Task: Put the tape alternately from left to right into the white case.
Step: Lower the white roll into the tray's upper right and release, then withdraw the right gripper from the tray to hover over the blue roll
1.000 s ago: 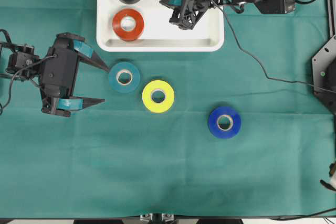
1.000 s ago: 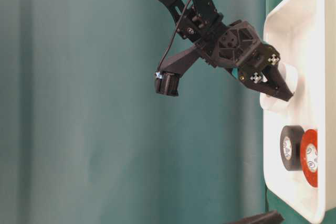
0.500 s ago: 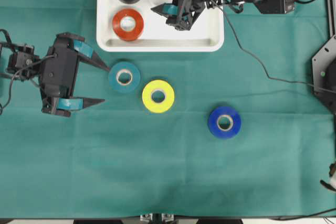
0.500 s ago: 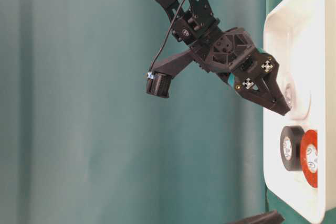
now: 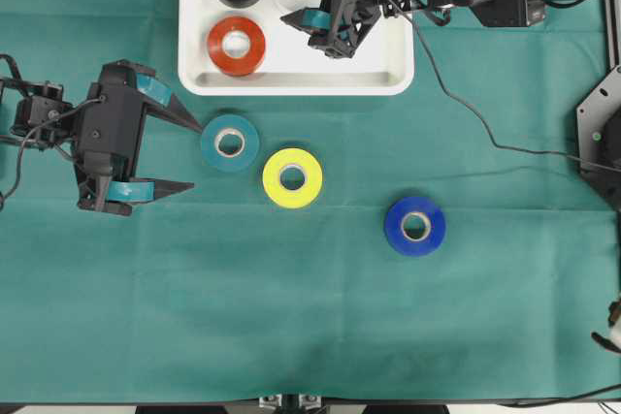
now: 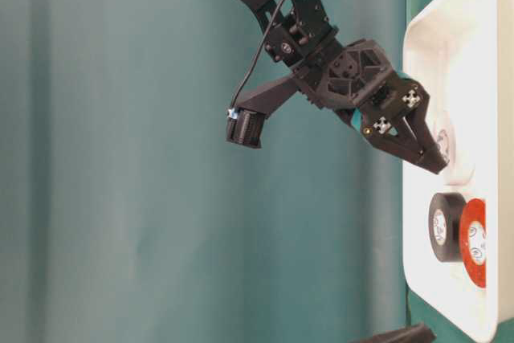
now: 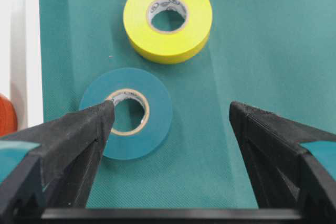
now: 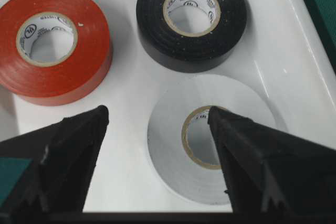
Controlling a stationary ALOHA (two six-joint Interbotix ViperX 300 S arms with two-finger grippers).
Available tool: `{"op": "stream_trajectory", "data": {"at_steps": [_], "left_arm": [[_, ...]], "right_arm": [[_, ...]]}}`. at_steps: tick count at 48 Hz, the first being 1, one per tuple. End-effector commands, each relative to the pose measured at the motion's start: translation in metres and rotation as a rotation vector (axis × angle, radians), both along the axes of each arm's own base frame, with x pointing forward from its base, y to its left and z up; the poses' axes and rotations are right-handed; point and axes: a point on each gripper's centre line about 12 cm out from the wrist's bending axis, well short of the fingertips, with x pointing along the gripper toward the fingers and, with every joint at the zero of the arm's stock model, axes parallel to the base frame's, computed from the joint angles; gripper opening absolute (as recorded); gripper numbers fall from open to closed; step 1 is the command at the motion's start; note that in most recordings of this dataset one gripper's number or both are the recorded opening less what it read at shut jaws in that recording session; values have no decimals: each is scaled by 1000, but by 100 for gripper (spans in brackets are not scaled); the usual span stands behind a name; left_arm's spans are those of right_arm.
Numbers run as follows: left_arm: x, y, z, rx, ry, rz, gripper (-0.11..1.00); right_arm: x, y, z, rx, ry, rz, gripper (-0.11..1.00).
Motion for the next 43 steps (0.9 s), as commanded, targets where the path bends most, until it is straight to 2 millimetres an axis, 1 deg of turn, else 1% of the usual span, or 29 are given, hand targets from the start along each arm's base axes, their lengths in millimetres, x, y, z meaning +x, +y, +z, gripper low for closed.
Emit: {"op": "stream_trajectory", "data": {"at_steps": [1,4,13,19,34,43], "left_arm": [[3,-1,7,-6,-22,0,68],[3,-1,7,-6,-24,0,68],[3,-1,6,-6,-22,1,68],[3,-1,6,-6,-22,1,68],[3,-1,6,-7,-24,1,68],[3,-1,7,-7,-24,1,68]], "right_arm": [[1,3,19,-15,-46,10,82],[-2,7,24,-17,-53,15,82],[-11,31,39,-23,-85,66,81],[-16,53,43,-14,-105,122,81],[-18,105,51,0,-144,263,81],[-21,134,49,9,-135,333,81]]}}
